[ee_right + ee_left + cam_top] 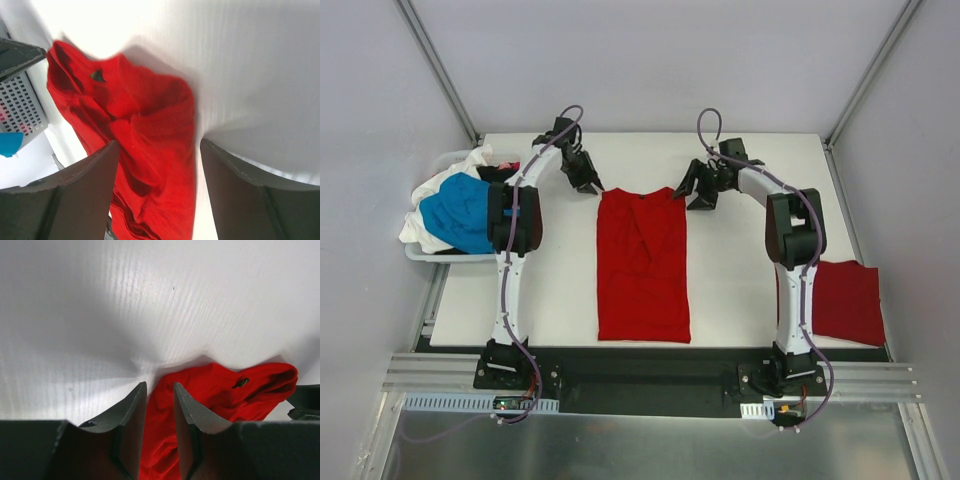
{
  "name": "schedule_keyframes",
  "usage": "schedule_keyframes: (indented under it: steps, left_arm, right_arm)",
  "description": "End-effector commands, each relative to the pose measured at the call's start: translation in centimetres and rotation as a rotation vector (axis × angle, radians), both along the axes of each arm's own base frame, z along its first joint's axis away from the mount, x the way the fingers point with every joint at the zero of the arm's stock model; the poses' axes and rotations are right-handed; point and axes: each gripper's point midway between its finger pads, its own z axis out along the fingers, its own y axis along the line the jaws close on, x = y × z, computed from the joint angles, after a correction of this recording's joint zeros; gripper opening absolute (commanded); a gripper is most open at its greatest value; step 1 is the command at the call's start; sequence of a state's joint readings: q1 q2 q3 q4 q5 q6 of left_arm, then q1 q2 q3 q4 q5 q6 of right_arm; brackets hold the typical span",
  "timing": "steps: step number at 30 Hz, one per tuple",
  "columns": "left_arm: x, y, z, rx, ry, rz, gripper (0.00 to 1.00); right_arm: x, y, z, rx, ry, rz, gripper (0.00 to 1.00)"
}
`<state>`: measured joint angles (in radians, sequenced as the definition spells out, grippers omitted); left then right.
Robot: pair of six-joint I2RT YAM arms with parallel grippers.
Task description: Fold and stack the t-shirts
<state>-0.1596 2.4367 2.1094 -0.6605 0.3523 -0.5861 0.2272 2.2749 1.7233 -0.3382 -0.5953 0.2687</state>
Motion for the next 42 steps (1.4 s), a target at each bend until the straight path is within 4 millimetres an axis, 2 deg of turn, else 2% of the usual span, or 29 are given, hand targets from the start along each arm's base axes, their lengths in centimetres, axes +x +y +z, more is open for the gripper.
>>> schedule_keyframes:
  steps: [1,3,4,6,11,19,20,21,22,23,24,29,30,31,37,42]
  left_arm:
    - [1.0,-0.4,1.5,-0.07,-0.025,0.002,0.27]
    - [0.3,-0.2,0.6,-0.059,-0.005,-0.001,0.27]
    - [0.0,-0.2,0.4,-0.055,-0.002,-0.006,0.27]
    - [-0.5,0.0,-0.1,-0.046,0.002,-0.019,0.27]
    - [-0.9,-1.4,-0.5,-0.099,-0.002,-0.065,0.27]
    - [-1.1,-3.0,-1.8,-0.126,0.016,-0.088,0.27]
    - [-1.1,-3.0,-1.9,-0.127,0.017,-0.086,0.27]
    - [-1.1,-2.9,-1.9,-0.124,0.016,-0.085,0.24]
    - [-1.0,-2.8,-1.9,-0.112,0.013,-0.079,0.18]
    - [-1.0,-2.7,-1.8,-0.106,0.01,-0.078,0.07]
    - [-0.9,-2.5,-1.7,-0.097,0.004,-0.075,0.0]
    - [-0.6,-2.0,0.6,-0.071,-0.047,-0.067,0.0]
    - [-0.5,-2.0,1.1,-0.069,-0.058,-0.064,0.0]
    - [-0.3,-2.0,2.3,-0.069,-0.082,-0.061,0.0]
    - [0.2,-2.3,6.4,-0.091,-0.155,-0.055,0.0]
    - [-0.6,-2.5,8.4,-0.091,-0.183,-0.066,0.0]
  right_arm:
    - [1.2,1.3,-1.0,0.002,-0.003,0.003,0.68]
    - [1.3,2.0,-1.2,0.006,-0.009,0.015,0.65]
    - [1.2,2.4,-1.2,0.008,-0.008,0.021,0.59]
    - [1.0,3.0,-1.4,0.012,-0.009,0.028,0.55]
    - [0.4,3.6,-2.0,0.01,-0.003,0.031,0.56]
    - [-0.1,3.3,-2.5,-0.004,0.006,0.031,0.56]
    - [-0.1,3.2,-2.5,-0.006,0.007,0.029,0.52]
    - [-0.1,3.2,-2.6,-0.009,0.006,0.028,0.32]
    - [0.1,3.1,-2.5,-0.013,0.002,0.024,0.16]
    - [-0.1,3.0,-2.6,-0.019,0.013,0.021,0.03]
    - [-0.1,2.9,-2.6,-0.024,0.011,0.023,0.01]
    - [-0.2,2.4,-1.0,-0.037,-0.016,0.024,0.01]
    - [0.0,2.4,0.1,-0.028,-0.036,0.022,0.01]
    - [0.1,2.3,0.6,-0.026,-0.044,0.02,0.01]
    - [0.6,2.3,4.6,0.009,-0.103,0.007,0.01]
    - [-0.1,2.3,6.5,0.025,-0.125,0.009,0.01]
